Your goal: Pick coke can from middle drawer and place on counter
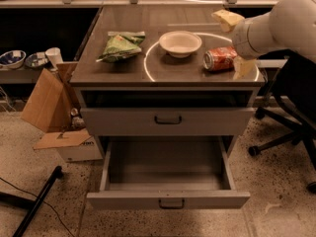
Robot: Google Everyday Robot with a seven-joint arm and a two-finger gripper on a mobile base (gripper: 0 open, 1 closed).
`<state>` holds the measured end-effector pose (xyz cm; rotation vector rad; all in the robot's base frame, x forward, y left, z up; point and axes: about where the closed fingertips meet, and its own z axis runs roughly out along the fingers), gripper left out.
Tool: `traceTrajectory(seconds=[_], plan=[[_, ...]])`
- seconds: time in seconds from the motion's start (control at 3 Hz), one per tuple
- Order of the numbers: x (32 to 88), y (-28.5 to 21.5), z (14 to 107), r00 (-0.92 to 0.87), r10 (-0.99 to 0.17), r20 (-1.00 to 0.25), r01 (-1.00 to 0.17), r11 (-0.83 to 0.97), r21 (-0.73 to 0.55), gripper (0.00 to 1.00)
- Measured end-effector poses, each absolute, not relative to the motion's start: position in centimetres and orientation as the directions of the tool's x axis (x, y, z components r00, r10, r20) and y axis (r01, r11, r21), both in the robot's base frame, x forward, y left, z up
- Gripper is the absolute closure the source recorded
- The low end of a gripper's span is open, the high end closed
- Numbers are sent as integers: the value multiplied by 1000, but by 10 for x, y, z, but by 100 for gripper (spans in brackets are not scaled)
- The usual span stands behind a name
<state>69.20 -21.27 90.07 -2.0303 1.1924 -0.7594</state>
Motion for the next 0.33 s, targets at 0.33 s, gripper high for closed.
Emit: traceTrajectory(seconds=[0.33], plan=[[692,-213,901,417,-896,151,-516,-371,-772,0]])
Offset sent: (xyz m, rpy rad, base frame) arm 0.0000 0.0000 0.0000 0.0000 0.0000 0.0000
